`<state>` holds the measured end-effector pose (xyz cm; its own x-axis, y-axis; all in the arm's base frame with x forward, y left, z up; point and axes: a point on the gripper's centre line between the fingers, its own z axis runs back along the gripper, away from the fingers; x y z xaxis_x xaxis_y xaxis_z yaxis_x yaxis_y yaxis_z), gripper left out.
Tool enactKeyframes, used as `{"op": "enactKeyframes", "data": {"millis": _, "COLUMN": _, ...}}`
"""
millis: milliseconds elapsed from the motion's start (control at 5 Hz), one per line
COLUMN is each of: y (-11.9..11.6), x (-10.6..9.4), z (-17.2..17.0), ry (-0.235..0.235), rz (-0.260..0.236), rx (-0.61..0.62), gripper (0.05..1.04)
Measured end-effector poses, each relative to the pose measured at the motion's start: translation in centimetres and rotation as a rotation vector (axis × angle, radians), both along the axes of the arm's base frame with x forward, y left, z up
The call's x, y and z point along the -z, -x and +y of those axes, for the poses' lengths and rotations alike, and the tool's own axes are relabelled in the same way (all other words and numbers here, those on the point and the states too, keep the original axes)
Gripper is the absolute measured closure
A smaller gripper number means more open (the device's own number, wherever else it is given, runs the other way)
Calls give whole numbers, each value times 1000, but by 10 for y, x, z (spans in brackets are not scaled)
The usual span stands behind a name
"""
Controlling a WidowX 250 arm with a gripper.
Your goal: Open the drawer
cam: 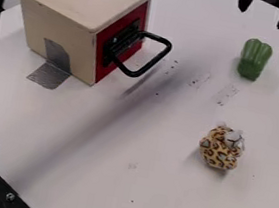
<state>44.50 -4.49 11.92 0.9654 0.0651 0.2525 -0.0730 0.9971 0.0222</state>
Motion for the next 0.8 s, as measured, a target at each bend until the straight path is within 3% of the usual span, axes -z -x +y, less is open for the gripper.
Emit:
{"op": "enactKeyframes", "data": {"millis": 200, "y": 3, "x": 21, "z": 1, "ry": -7, "rz": 52, "rx": -2, "gripper": 83}}
{"op": "enactKeyframes", "data": {"millis": 400, "y": 35, "x": 54, "z": 14, "ry": -56, "rz": 134, "rx": -10, "gripper": 83}}
{"op": "enactKeyframes", "data": {"millis": 800, "y": 86, "x": 63, "z": 43, "ry": -100, "rz": 153, "rx": -26, "gripper": 83}}
